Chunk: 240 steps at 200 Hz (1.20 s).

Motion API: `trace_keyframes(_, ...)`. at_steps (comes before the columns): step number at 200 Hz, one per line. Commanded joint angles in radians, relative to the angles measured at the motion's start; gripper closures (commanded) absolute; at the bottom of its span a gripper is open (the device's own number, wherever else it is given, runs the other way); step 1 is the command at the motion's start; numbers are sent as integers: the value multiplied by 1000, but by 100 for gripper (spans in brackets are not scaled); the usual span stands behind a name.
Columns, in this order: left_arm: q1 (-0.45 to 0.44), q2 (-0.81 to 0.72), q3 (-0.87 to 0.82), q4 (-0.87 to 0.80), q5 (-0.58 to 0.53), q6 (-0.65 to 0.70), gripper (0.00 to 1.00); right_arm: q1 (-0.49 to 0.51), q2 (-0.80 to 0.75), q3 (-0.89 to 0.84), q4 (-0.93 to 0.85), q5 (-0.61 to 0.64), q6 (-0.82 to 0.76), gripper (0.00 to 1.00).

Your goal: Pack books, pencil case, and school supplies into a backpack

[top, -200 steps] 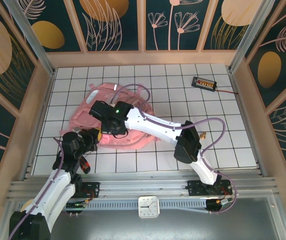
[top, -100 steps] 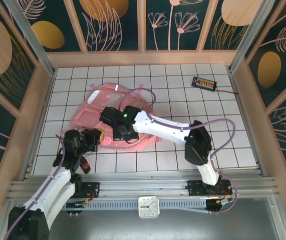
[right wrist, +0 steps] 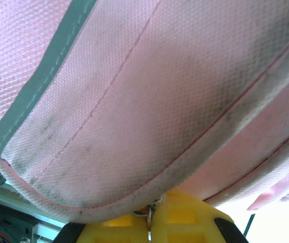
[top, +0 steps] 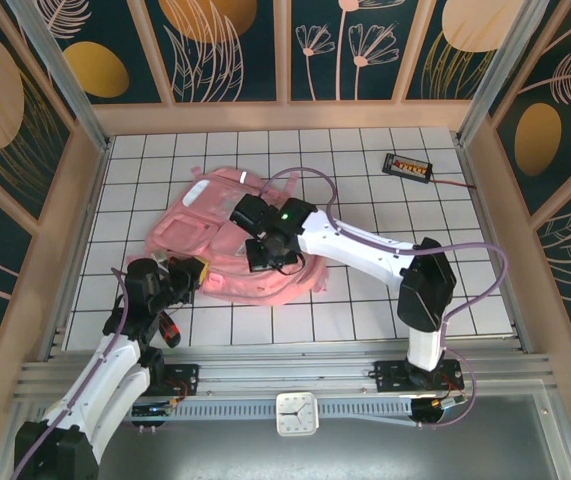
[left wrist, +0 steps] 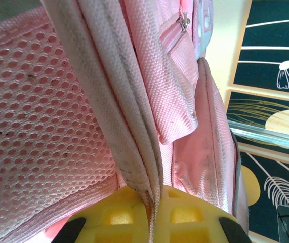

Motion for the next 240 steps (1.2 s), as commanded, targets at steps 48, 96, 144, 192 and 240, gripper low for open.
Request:
trace_keyframes(48, 18, -7, 191, -201, 8, 170, 4, -4, -63, 25, -12, -85, -4, 100)
trace_keyframes(96, 18, -243, 126, -355, 46, 35, 1, 2, 21, 151, 4, -168, 64, 100)
trace_keyframes(144, 15, -292, 174, -467, 99, 7, 3, 14, 71, 229, -11, -210, 80, 100)
trace_keyframes(192, 14, -312, 171, -529, 146, -1, 22, 10, 109, 299, -33, -221, 60, 100)
trace_keyframes(240, -3, -211, 161, -401, 136, 0, 42, 14, 155, 367, -41, -239, 59, 100)
